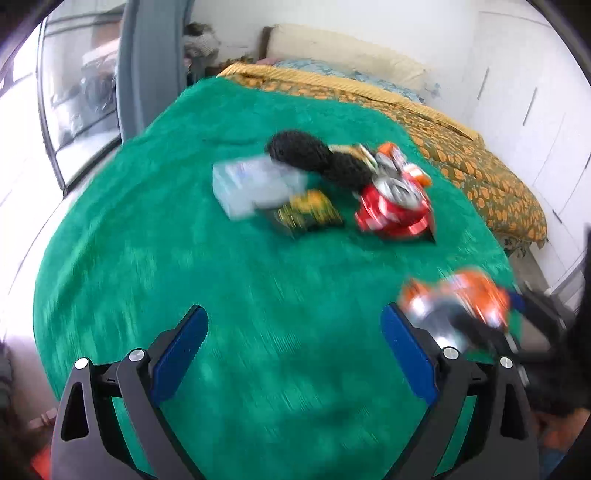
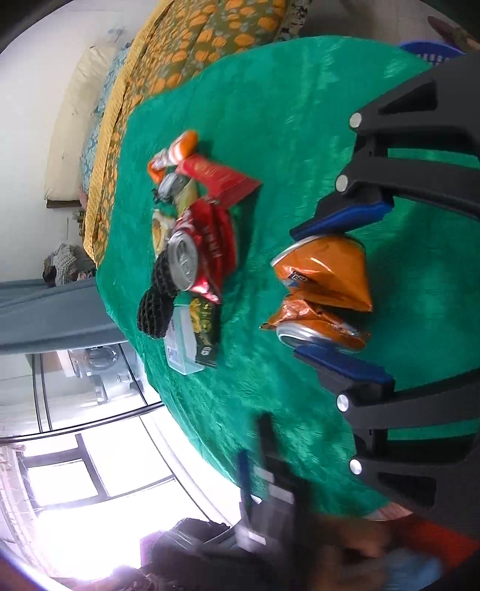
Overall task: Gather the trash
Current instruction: 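Return both tools to the pile and grasp the orange crushed can with the right tool, then grasp the clear plastic box with the left tool while the right tool holds the can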
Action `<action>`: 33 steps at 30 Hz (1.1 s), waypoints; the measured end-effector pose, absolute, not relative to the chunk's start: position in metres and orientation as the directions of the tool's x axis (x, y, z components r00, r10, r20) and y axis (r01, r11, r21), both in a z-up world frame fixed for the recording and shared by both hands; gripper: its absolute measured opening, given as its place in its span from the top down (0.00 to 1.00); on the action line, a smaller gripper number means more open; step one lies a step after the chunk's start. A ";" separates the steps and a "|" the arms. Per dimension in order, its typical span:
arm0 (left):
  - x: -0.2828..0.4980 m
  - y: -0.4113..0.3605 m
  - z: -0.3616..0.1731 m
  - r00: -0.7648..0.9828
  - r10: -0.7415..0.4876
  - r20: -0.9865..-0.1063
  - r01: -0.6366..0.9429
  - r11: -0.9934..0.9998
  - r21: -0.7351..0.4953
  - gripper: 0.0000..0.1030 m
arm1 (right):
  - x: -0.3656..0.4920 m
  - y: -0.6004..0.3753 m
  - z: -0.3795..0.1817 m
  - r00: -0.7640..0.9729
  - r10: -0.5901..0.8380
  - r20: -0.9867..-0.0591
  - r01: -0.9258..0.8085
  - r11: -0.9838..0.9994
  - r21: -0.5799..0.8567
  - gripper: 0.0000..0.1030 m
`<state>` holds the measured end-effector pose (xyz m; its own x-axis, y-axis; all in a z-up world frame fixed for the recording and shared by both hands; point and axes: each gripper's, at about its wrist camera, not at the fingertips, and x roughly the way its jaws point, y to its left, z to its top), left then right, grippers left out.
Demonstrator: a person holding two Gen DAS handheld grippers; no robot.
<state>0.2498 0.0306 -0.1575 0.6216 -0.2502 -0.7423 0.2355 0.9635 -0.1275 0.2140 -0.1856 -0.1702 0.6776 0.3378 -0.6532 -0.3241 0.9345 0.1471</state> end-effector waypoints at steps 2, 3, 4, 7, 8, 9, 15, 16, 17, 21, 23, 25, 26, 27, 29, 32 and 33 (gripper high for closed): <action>0.283 0.040 -0.156 0.596 -0.289 -0.749 0.268 0.951 -0.154 0.09 | 0.210 -0.186 -0.173 0.677 0.333 -0.656 -0.319 0.936 0.147 0.44; 0.293 0.043 -0.157 0.585 -0.304 -0.752 0.283 0.945 -0.163 0.09 | 0.210 -0.186 -0.175 0.676 0.333 -0.658 -0.317 0.937 0.149 0.44; 0.309 0.048 -0.157 0.573 -0.310 -0.759 0.299 0.941 -0.158 0.09 | 0.210 -0.187 -0.177 0.675 0.334 -0.658 -0.311 0.937 0.157 0.44; 0.346 0.058 -0.162 0.566 -0.272 -0.778 0.319 0.943 -0.097 0.09 | 0.211 -0.189 -0.180 0.673 0.338 -0.658 -0.298 0.938 0.177 0.44; 0.355 0.059 -0.165 0.560 -0.261 -0.786 0.328 0.941 -0.079 0.09 | 0.211 -0.189 -0.180 0.674 0.337 -0.657 -0.297 0.938 0.177 0.44; 0.364 0.060 -0.169 0.553 -0.243 -0.797 0.338 0.940 -0.052 0.09 | 0.212 -0.188 -0.181 0.675 0.334 -0.658 -0.295 0.939 0.175 0.43; 0.393 0.057 -0.192 0.542 -0.173 -0.823 0.385 0.921 0.060 0.09 | 0.218 -0.188 -0.189 0.669 0.334 -0.664 -0.277 0.941 0.194 0.42; 0.395 0.056 -0.194 0.550 -0.171 -0.817 0.394 0.916 0.074 0.09 | 0.220 -0.187 -0.192 0.664 0.336 -0.668 -0.274 0.941 0.201 0.42; 0.396 0.056 -0.195 0.556 -0.172 -0.813 0.398 0.914 0.080 0.08 | 0.220 -0.187 -0.194 0.663 0.336 -0.669 -0.272 0.941 0.203 0.42; 0.407 0.048 -0.194 0.574 -0.162 -0.803 0.414 0.903 0.114 0.05 | 0.221 -0.185 -0.195 0.667 0.326 -0.670 -0.265 0.944 0.196 0.41; 0.412 0.043 -0.193 0.583 -0.156 -0.797 0.429 0.892 0.140 0.05 | 0.220 -0.186 -0.196 0.666 0.328 -0.670 -0.261 0.944 0.202 0.41; 0.418 0.040 -0.192 0.579 -0.175 -0.796 0.451 0.882 0.135 0.05 | 0.219 -0.186 -0.197 0.667 0.328 -0.669 -0.253 0.944 0.211 0.41; 0.420 0.039 -0.192 0.576 -0.181 -0.797 0.460 0.878 0.133 0.05 | 0.219 -0.186 -0.197 0.667 0.327 -0.669 -0.252 0.945 0.210 0.41; 0.421 0.039 -0.190 0.579 -0.185 -0.794 0.469 0.873 0.138 0.05 | 0.220 -0.186 -0.197 0.666 0.326 -0.670 -0.252 0.945 0.209 0.41; 0.421 0.040 -0.186 0.575 -0.219 -0.788 0.485 0.867 0.113 0.05 | 0.221 -0.186 -0.197 0.663 0.327 -0.674 -0.249 0.945 0.213 0.40; 0.419 0.041 -0.186 0.529 -0.271 -0.804 0.548 0.833 0.079 0.05 | 0.221 -0.185 -0.198 0.662 0.323 -0.676 -0.249 0.946 0.209 0.40; 0.419 0.039 -0.186 0.538 -0.254 -0.804 0.550 0.828 0.107 0.05 | 0.222 -0.185 -0.198 0.663 0.321 -0.676 -0.248 0.947 0.206 0.40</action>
<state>0.4194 0.0394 -0.1864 0.5379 -0.2538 -0.8039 0.5503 0.8281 0.1068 0.2216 -0.1847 -0.1976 0.6630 0.3209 -0.6763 -0.2480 0.9466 0.2060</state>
